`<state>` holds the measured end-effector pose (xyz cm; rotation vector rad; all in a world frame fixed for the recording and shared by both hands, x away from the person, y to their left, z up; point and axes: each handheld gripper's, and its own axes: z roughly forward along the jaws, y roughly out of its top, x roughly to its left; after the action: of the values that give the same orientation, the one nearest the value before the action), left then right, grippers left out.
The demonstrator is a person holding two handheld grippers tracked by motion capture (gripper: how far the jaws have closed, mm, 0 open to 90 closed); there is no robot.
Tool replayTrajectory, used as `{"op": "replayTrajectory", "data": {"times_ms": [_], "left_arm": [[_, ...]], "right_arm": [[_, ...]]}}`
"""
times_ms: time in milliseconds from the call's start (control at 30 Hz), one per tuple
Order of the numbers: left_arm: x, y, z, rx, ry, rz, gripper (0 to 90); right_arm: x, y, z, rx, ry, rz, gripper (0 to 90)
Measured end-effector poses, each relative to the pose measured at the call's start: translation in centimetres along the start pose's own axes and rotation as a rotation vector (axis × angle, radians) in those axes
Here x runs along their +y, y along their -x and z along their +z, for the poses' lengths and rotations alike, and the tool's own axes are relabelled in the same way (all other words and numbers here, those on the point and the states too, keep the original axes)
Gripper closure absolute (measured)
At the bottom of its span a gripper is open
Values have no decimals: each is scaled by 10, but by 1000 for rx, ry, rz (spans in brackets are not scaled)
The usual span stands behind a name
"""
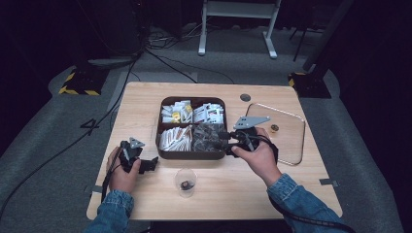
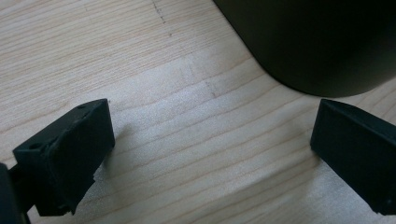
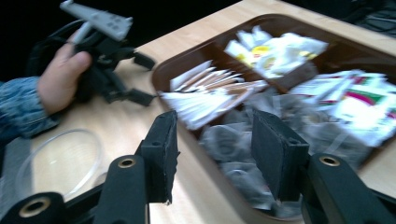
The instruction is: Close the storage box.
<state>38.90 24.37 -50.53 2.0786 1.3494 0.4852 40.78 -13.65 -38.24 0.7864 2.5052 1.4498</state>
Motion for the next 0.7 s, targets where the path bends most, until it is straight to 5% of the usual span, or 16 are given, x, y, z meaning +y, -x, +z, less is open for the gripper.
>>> {"op": "replayTrajectory", "data": {"times_ms": [700], "left_arm": [[0, 0, 0, 0, 0, 0, 1]], "right_arm": [[-13, 81, -27, -231, -17, 86, 469]]}}
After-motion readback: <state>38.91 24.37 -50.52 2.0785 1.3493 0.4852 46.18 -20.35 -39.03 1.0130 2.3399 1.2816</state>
